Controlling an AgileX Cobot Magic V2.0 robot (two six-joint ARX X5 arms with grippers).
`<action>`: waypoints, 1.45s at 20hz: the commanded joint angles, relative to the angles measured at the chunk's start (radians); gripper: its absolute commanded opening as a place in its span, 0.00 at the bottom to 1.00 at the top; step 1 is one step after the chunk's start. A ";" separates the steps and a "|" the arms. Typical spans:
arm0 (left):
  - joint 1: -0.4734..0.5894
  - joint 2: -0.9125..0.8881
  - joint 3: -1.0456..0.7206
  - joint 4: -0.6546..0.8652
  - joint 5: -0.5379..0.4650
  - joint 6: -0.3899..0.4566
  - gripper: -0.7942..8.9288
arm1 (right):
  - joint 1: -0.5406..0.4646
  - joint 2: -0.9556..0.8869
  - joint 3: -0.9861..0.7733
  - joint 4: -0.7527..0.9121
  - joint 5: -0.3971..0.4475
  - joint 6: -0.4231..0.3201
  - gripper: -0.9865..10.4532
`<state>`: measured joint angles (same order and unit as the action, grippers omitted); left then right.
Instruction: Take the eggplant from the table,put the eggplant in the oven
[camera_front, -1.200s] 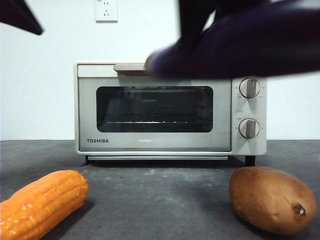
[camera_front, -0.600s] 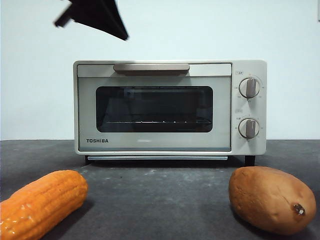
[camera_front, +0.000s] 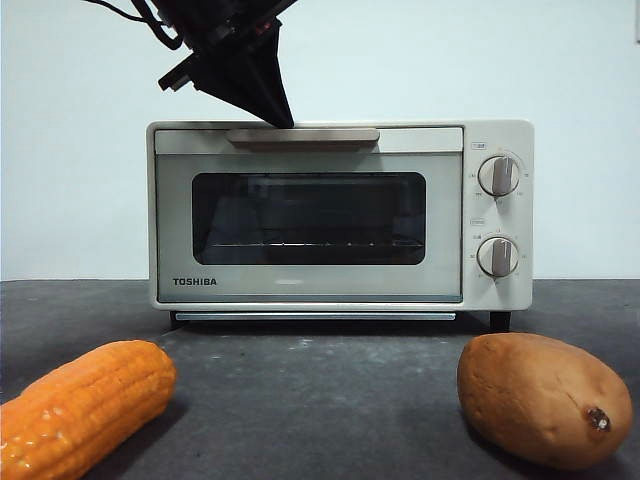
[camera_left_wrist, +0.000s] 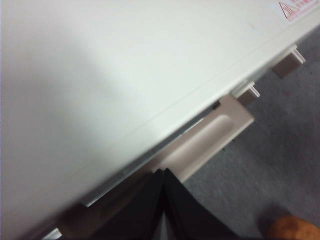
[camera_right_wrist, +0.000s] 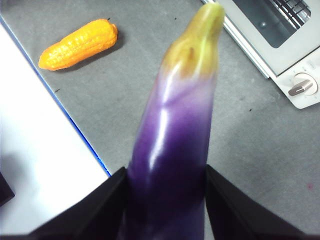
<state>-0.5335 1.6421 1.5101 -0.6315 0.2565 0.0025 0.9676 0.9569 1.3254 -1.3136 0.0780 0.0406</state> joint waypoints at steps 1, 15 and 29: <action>-0.022 0.024 0.019 -0.068 -0.002 0.023 0.09 | 0.011 0.008 0.024 0.014 0.002 -0.008 0.22; -0.134 -0.077 0.018 -0.409 -0.033 0.057 0.09 | 0.011 0.036 0.024 0.188 0.002 -0.088 0.22; 0.113 -0.682 -0.621 0.002 -0.208 -0.154 0.09 | 0.011 0.241 0.024 0.364 0.021 -0.213 0.22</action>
<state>-0.4171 0.9508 0.8871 -0.6430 0.0509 -0.1310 0.9680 1.1839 1.3254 -0.9588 0.0975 -0.1379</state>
